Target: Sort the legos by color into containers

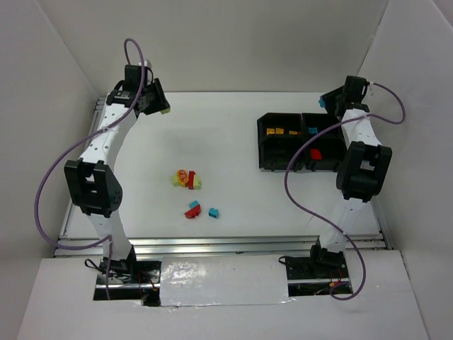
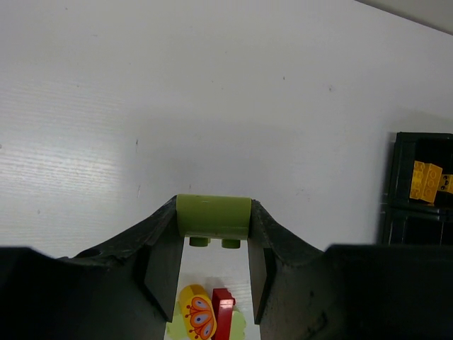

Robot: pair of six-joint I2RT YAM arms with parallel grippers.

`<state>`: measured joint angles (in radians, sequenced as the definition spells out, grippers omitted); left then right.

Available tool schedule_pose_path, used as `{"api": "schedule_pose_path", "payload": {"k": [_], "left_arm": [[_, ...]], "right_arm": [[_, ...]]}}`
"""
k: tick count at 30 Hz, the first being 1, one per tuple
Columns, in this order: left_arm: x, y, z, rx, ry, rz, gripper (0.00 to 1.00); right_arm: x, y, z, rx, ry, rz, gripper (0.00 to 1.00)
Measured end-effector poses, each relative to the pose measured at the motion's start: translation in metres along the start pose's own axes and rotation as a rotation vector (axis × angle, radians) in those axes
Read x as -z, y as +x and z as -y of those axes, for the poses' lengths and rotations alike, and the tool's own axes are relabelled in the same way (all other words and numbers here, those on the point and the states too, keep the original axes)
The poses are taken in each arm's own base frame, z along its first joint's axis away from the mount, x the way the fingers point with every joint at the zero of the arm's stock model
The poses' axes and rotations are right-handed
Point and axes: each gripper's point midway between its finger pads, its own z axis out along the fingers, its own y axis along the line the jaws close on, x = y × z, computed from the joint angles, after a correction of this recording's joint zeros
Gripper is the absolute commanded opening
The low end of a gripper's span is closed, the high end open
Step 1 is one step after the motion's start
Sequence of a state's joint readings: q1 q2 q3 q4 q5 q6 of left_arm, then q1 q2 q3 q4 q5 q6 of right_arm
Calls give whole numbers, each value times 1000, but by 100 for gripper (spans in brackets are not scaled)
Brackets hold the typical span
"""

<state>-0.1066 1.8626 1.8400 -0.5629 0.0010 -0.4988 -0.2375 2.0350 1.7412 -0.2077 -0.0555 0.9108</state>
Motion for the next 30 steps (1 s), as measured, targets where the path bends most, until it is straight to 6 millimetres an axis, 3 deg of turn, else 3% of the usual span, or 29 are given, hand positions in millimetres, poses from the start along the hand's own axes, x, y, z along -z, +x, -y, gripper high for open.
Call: {"api": "schedule_pose_path", "payload": {"k": [3, 8, 18, 26, 27, 28, 30], "left_arm": [[1, -8, 7, -29, 11, 11, 0], [7, -18, 19, -40, 45, 32, 0], [8, -15, 32, -84, 77, 35, 0], [11, -9, 29, -118, 76, 28, 0], [13, -8, 29, -126, 73, 27, 0], [15, -7, 28, -130, 72, 30, 0], [19, -7, 28, -134, 71, 34, 0]], "right_arm": [[1, 8, 11, -11, 58, -16, 13], [4, 15, 21, -11, 132, -50, 12], [5, 27, 50, -16, 237, -64, 12], [8, 23, 55, -3, 271, -50, 15], [8, 23, 56, -1, 273, -50, 18], [8, 24, 56, 0, 275, -51, 30], [8, 24, 57, 1, 279, -53, 43]]}}
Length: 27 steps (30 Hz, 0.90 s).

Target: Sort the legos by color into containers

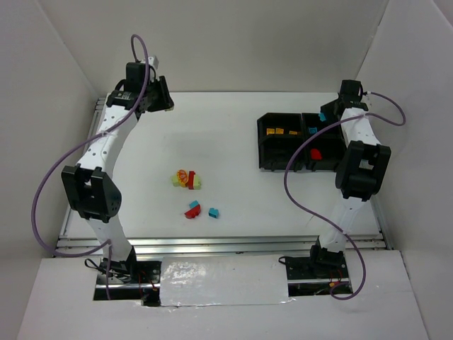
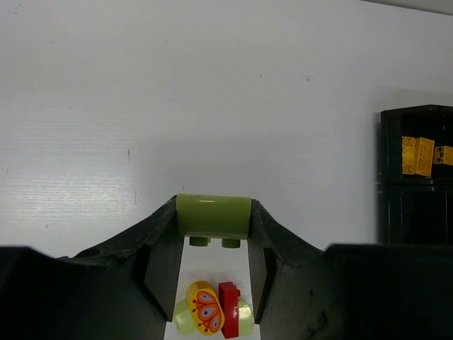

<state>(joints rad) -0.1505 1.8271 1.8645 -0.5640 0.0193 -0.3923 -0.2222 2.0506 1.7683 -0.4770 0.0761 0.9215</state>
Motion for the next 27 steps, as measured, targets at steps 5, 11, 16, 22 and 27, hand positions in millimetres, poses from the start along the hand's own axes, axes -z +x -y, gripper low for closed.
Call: {"api": "schedule_pose_path", "payload": {"k": [5, 11, 16, 22, 27], "left_arm": [[11, -7, 5, -8, 8, 24, 0], [15, -8, 8, -31, 21, 29, 0], [16, -5, 17, -31, 70, 11, 0], [18, 11, 42, -43, 196, -37, 0], [19, 33, 97, -110, 364, -100, 0]], "right_arm": [[0, 1, 2, -2, 7, -4, 92], [2, -2, 1, 15, 11, 2, 94], [10, -5, -7, 35, -16, 3, 95], [49, -17, -44, 77, -153, 3, 94], [96, -18, -61, 96, -246, -2, 95]]}}
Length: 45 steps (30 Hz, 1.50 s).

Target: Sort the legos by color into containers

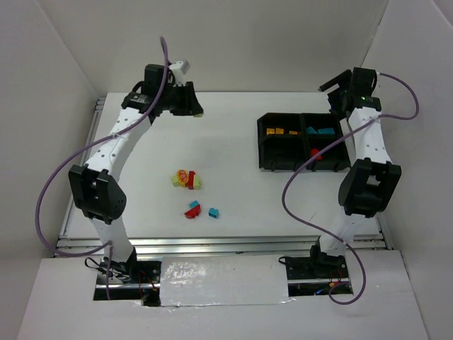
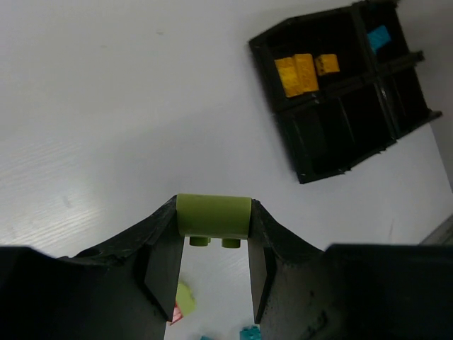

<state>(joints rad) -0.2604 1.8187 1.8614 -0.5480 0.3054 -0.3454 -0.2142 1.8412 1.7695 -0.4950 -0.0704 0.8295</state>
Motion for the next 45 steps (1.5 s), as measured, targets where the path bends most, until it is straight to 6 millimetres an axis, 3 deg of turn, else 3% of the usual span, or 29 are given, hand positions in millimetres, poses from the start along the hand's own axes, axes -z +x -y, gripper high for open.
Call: {"api": "schedule_pose_path", "payload": {"k": [7, 10, 13, 20, 28, 31, 34, 35, 39, 40, 41, 45], "left_arm": [[-52, 38, 87, -81, 232, -77, 0], [-79, 55, 108, -63, 308, -109, 0], [-106, 65, 120, -24, 368, -126, 0], [-163, 79, 141, 62, 481, -143, 0], [-188, 106, 182, 71, 567, -173, 2], [-188, 121, 205, 50, 600, -194, 15], [-189, 133, 222, 33, 625, -209, 36], [-190, 135, 226, 29, 632, -210, 49], [-197, 138, 224, 27, 630, -211, 72], [-197, 139, 223, 32, 628, -212, 90], [-199, 139, 221, 29, 627, -211, 99], [-203, 137, 217, 55, 621, -210, 100]], "right_arm": [[96, 11, 6, -19, -7, 28, 100], [144, 25, 10, -44, -53, 41, 100], [175, 48, 22, -51, -71, 21, 100], [188, 86, 59, -48, 12, -64, 100], [213, 99, 77, -26, 46, -81, 100], [223, 101, 80, -16, 42, -72, 100], [231, 105, 85, -7, 38, -67, 100], [234, 106, 86, -6, 35, -65, 100], [240, 109, 90, 3, 34, -64, 100], [240, 110, 91, 5, 35, -65, 100], [241, 110, 91, 9, 35, -65, 100], [241, 110, 91, 22, 32, -67, 100]]}}
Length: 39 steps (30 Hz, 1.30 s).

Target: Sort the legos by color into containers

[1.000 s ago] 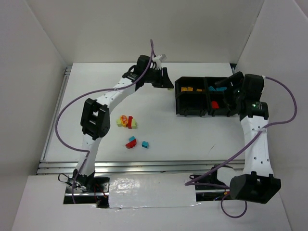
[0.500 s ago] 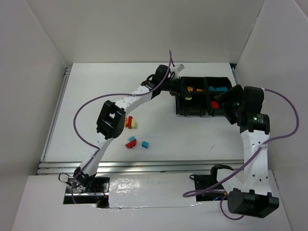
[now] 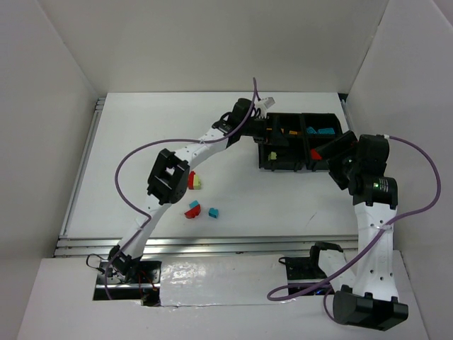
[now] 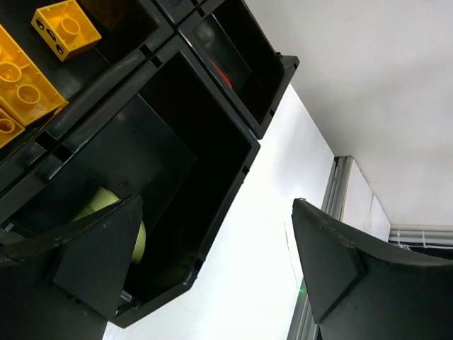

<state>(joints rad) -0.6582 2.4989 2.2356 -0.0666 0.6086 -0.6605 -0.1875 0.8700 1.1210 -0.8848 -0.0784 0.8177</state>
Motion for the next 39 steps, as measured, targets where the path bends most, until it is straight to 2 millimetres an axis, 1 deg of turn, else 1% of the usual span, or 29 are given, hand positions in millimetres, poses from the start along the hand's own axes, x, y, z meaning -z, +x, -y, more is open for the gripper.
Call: {"api": "schedule_pose_path", "payload": {"k": [2, 4, 6, 8, 10, 12, 13, 14, 16, 17, 18, 19, 20, 21, 22, 24, 26, 27, 28, 30, 31, 32, 33, 36, 39], "left_arm": [[1, -4, 1, -2, 1, 5, 99], [3, -10, 6, -12, 3, 15, 99], [10, -23, 12, -27, -7, 40, 99], [25, -38, 22, -42, -39, 65, 100], [51, -62, 30, -45, -92, 117, 100], [94, -87, 30, -25, -179, 182, 100], [122, -102, 27, -16, -234, 231, 99], [157, -114, 19, 3, -307, 281, 99], [232, -132, -2, 44, -466, 383, 99], [275, -137, -17, 74, -571, 439, 99], [312, -137, -28, 99, -664, 482, 99], [342, -134, -39, 114, -750, 508, 100], [363, -126, -47, 126, -829, 523, 100], [380, -112, -51, 135, -902, 510, 100], [387, -92, -54, 147, -956, 478, 99], [390, -47, -56, 161, -1026, 380, 100], [388, 0, -61, 176, -1063, 278, 100], [389, 27, -62, 183, -1074, 222, 100], [392, 54, -64, 195, -1088, 171, 99], [405, 91, -64, 196, -1117, 120, 100], [412, 103, -64, 194, -1132, 112, 99], [418, 111, -62, 188, -1142, 114, 99], [425, 117, -59, 170, -1151, 129, 99], [443, 129, -50, 129, -1166, 199, 100], [450, 132, -44, 96, -1185, 233, 99]], "right_arm": [[0, 1, -1, 6, -5, -6, 100], [-1, 2, -1, 23, -9, -12, 100], [-4, 2, -2, 44, -8, -16, 100], [-6, 2, -3, 70, -10, -22, 100], [-9, 3, -9, 108, -29, -31, 100], [-11, 8, -19, 155, -62, -57, 100], [-12, 12, -24, 182, -75, -74, 100], [-15, 18, -30, 213, -82, -100, 100], [-22, 39, -47, 299, -101, -164, 100], [-26, 55, -57, 350, -108, -204, 100], [-31, 76, -68, 409, -123, -258, 100], [-36, 98, -75, 463, -126, -299, 100], [-41, 124, -78, 519, -120, -352, 100], [-45, 145, -77, 566, -107, -388, 100], [-47, 171, -75, 628, -99, -427, 100], [-47, 210, -65, 717, -86, -469, 100], [-41, 245, -53, 797, -107, -509, 100], [-39, 261, -49, 826, -138, -524, 99], [-37, 274, -38, 863, -142, -551, 99], [-39, 292, -25, 917, -160, -575, 99], [-42, 298, -20, 946, -168, -584, 99], [-46, 303, -18, 975, -184, -593, 99], [-49, 308, -17, 1000, -202, -603, 96], [-60, 329, -15, 1134, -268, -650, 94], [-67, 351, -9, 1277, -332, -711, 92]]}}
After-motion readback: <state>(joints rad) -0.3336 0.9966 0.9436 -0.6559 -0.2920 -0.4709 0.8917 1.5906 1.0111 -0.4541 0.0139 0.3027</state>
